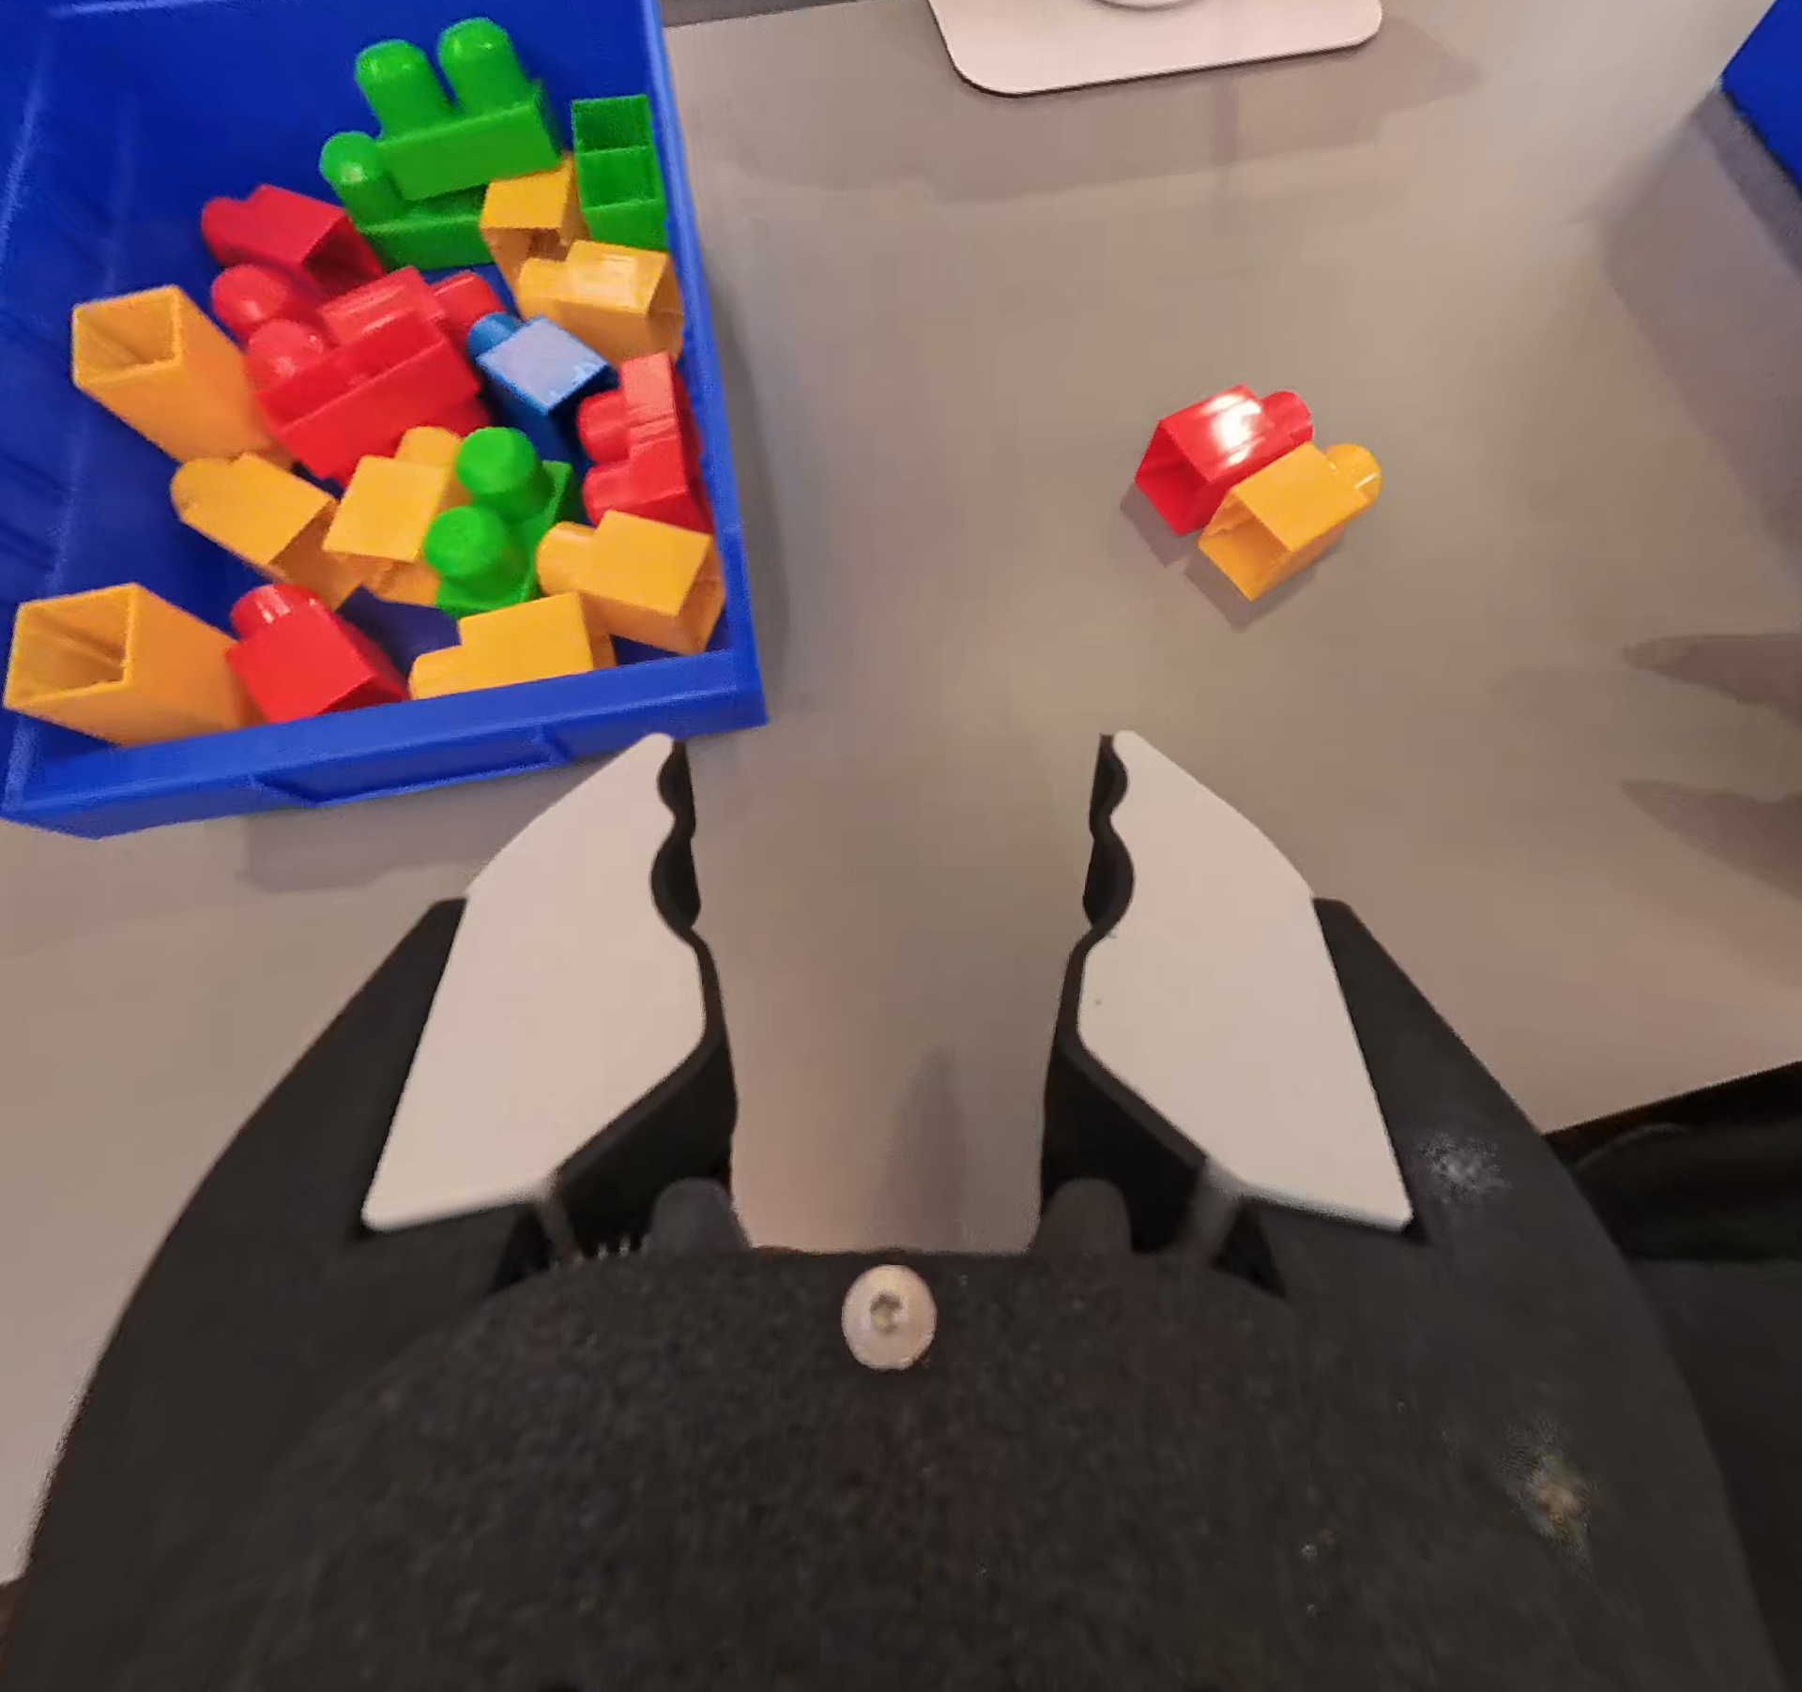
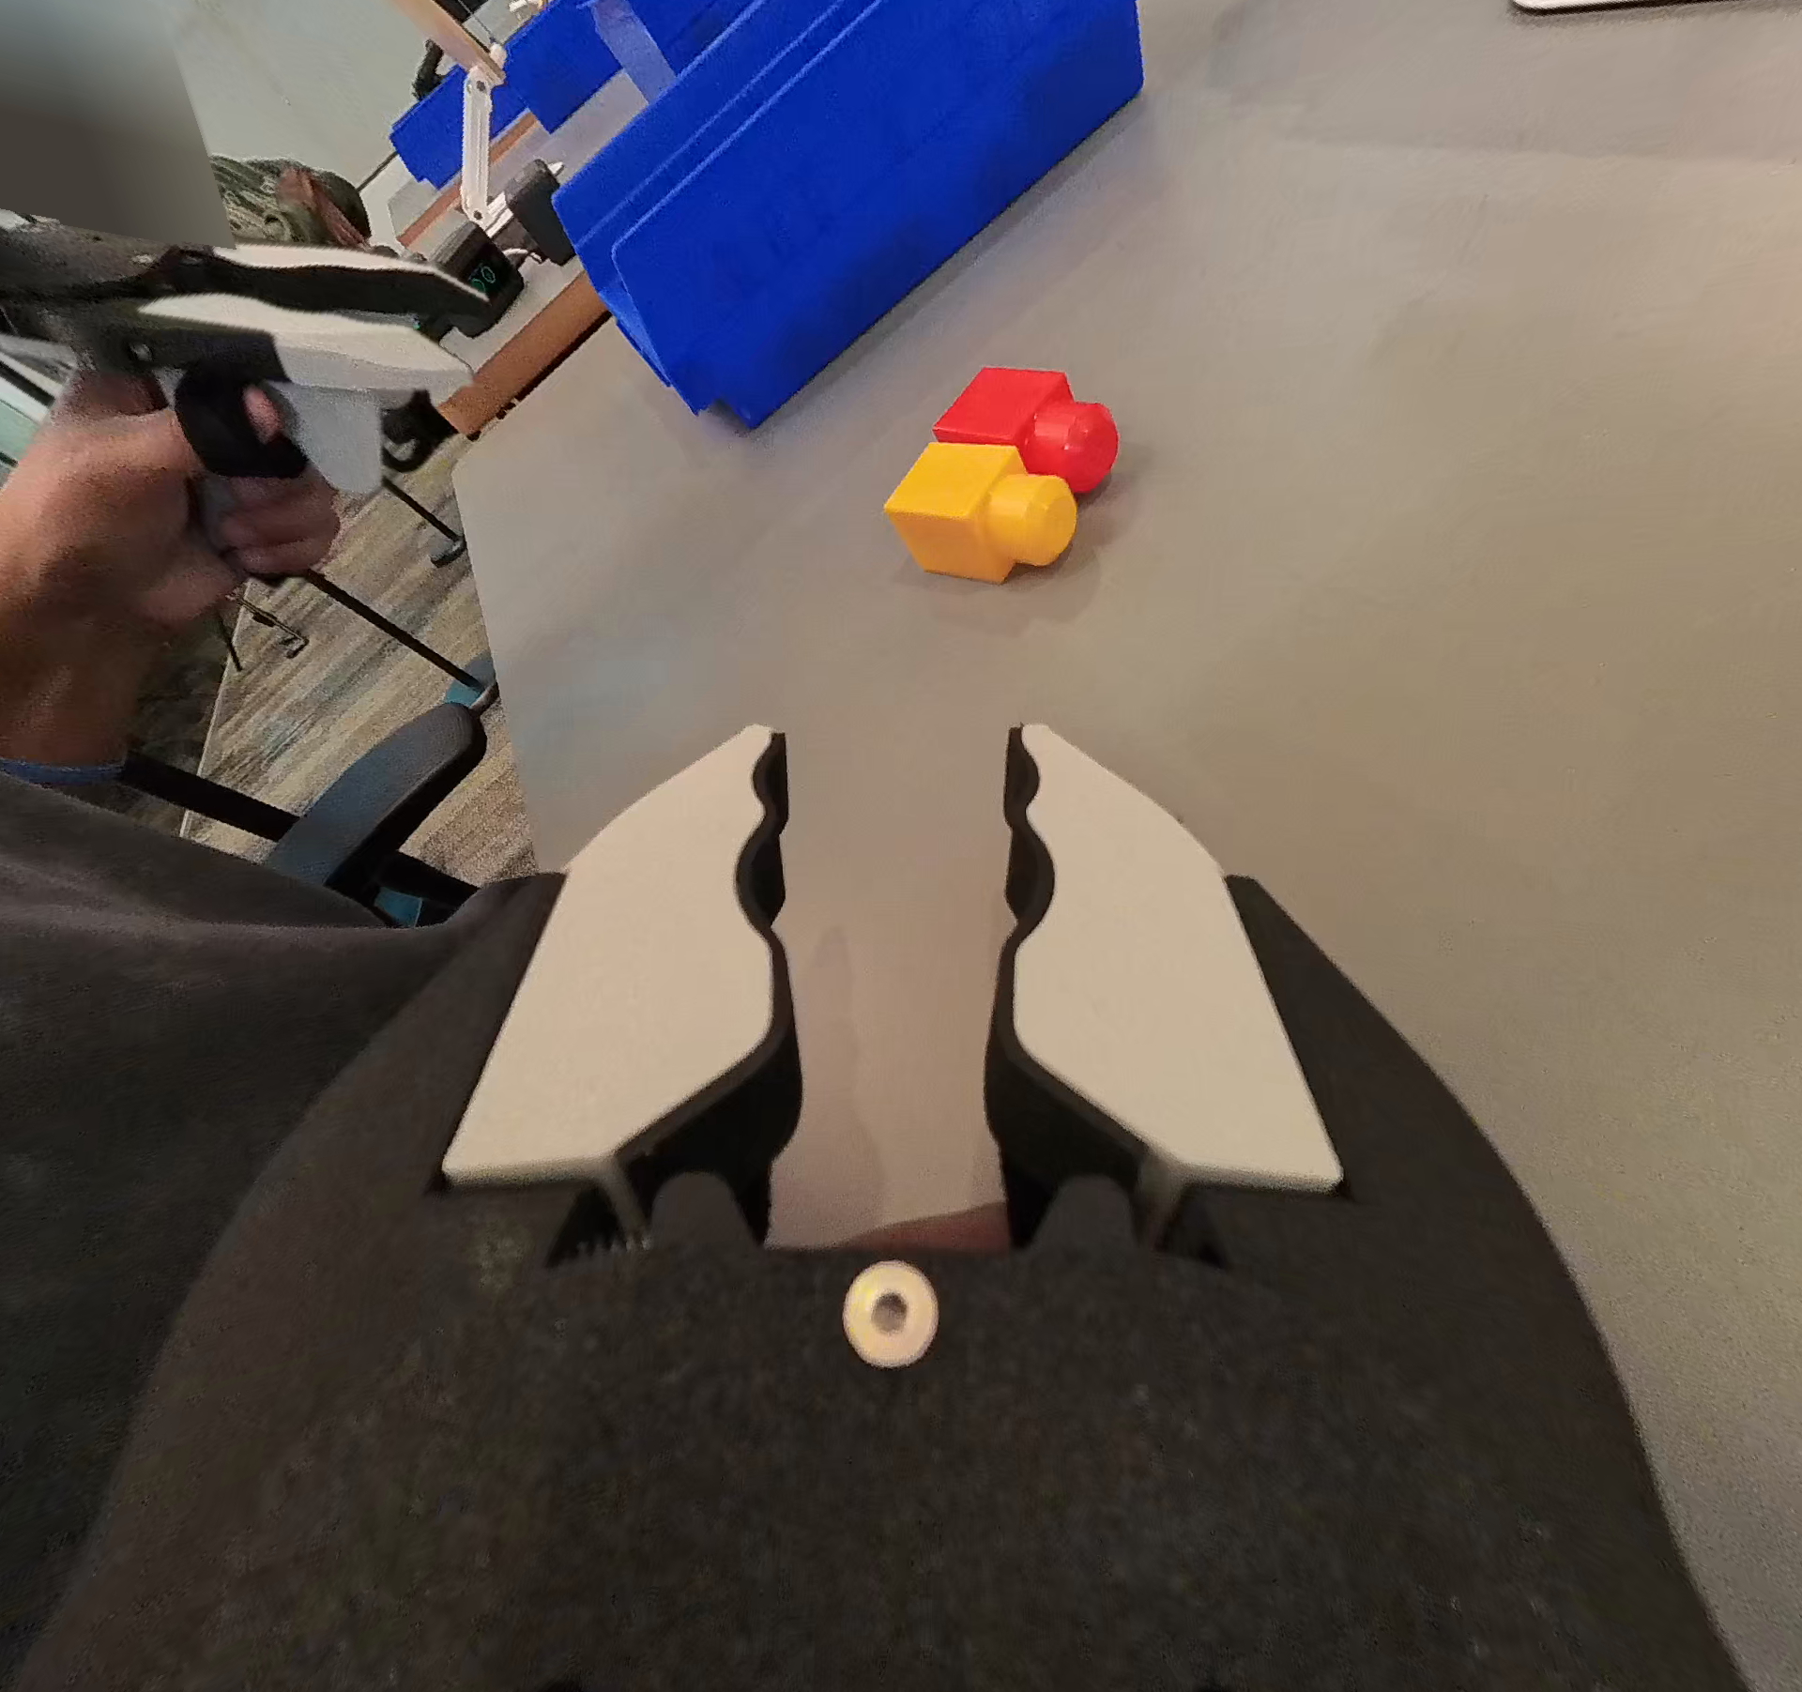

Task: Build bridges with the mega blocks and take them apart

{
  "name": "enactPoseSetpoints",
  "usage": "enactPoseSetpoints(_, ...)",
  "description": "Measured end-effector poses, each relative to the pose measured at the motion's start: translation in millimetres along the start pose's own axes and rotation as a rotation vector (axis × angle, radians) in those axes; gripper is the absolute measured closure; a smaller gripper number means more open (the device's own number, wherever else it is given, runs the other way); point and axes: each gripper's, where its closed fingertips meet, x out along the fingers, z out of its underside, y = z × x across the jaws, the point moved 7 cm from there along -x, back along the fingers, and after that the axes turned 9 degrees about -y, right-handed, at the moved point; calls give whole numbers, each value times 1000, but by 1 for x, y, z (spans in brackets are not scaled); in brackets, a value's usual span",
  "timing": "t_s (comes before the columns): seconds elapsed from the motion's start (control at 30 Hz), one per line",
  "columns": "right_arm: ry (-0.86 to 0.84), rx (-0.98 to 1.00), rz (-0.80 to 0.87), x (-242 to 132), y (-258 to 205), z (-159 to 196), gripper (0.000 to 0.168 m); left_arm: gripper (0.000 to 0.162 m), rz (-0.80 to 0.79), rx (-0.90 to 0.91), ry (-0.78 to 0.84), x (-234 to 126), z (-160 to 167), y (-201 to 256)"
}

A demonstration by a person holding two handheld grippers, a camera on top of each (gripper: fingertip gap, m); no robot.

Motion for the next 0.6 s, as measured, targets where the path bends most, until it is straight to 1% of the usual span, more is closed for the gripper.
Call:
enactPoseSetpoints(0.1, -9, -6, 10, 3, -1, -2, 126, 85, 36, -39, 10, -5, 4, -22)
enactPoseSetpoints(0.2, -16, -14, 16, 5, -2, -4, 126, 86, -19, 35, -43, -3, 1, -41)
enactPoseSetpoints(0.3, -23, -14, 11, 9, -3, -6, 126, 91, -78, 132, -124, 8, -13, -66)
enactPoseSetpoints(0.33, -27, -16, 12, 10, -3, -6, 126, 96, -74, 163, -160, 14, -18, -74)
enactPoseSetpoints(0.43, -38, -35, 25, 10, -6, -7, 126, 92, -56, 230, -286, 38, -30, -98)
enactPoseSetpoints(0.53, -43, -48, 49, 9, -6, -7, 126, 95, -15, 241, -375, 64, -43, -122)
enactPoseSetpoints(0.6, -37, -36, 48, 9, -4, -6, 127, 106, 26, 212, -392, 83, -54, -134)
